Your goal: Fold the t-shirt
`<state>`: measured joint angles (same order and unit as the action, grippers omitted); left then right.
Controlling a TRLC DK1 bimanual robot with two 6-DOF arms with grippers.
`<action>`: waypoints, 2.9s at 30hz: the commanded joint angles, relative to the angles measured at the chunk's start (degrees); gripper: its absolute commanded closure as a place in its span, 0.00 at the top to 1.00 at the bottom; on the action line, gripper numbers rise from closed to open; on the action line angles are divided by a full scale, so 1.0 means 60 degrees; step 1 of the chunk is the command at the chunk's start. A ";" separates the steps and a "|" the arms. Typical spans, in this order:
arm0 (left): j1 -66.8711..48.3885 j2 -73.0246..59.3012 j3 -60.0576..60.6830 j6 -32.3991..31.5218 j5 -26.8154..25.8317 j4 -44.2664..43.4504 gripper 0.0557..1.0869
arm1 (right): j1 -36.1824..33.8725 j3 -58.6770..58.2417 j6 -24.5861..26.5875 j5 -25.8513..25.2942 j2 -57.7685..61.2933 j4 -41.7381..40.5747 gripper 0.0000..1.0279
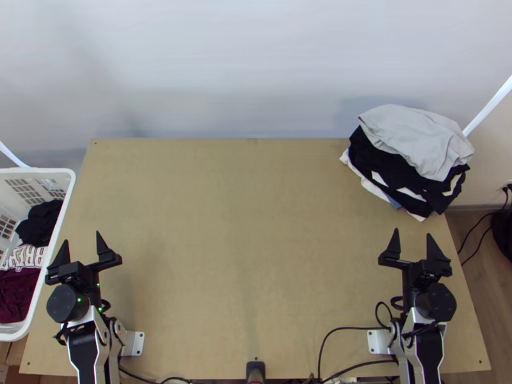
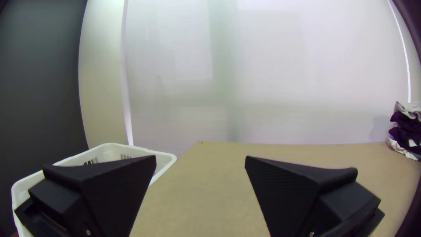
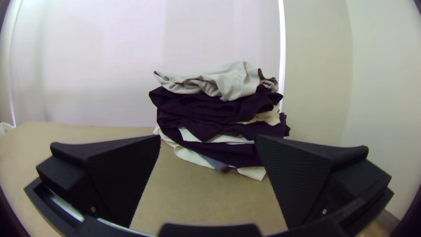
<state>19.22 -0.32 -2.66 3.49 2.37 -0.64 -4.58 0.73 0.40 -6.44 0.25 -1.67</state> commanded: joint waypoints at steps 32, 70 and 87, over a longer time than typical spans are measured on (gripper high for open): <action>-0.0011 0.0053 0.0413 0.0093 -0.0029 0.0107 0.96 | -0.0028 -0.0063 -0.0155 -0.0070 -0.0057 0.0161 0.96; 0.2436 -0.1837 -0.3527 -0.0669 -0.0176 0.1279 0.95 | -0.0028 -0.0063 -0.0155 -0.0070 -0.0057 0.0161 0.96; 0.5395 -1.1563 -1.0602 -0.1811 -0.1831 0.3564 0.95 | -0.0028 -0.0063 -0.0155 -0.0070 -0.0057 0.0147 0.96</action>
<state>48.64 -61.78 -61.49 -6.04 -5.87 19.77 -4.58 0.73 0.21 -6.46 0.25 -1.63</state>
